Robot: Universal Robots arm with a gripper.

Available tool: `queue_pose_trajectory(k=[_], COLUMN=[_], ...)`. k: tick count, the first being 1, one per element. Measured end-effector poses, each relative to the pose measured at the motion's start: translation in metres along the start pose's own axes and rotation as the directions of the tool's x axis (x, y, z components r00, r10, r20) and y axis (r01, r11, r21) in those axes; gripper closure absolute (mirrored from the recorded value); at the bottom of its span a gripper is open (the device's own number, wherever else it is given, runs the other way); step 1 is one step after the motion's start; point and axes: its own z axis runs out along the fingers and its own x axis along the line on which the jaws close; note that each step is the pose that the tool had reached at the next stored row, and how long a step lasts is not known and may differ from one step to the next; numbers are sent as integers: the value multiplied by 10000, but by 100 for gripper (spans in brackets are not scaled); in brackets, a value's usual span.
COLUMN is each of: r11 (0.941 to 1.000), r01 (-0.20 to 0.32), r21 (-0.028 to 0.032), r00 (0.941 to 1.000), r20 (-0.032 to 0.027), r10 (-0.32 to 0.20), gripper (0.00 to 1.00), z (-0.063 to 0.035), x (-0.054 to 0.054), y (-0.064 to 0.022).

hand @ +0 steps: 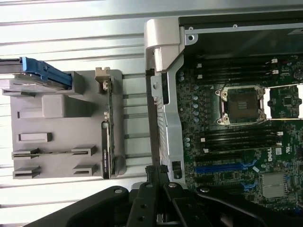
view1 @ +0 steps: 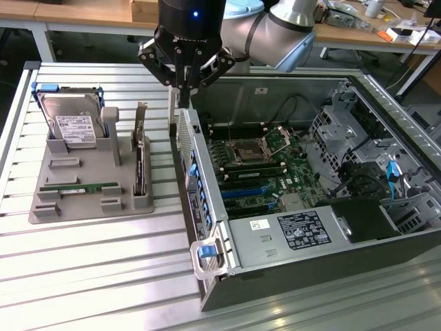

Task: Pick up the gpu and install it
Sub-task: 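Reach for the gpu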

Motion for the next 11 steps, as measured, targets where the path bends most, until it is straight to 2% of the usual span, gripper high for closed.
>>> queue_pose_trajectory(k=[11], r11=[10000], r01=[0], r21=[0], r00=[10000], r20=[0], r10=[0], gripper=[89], z=[-5], x=[153], y=[-11])
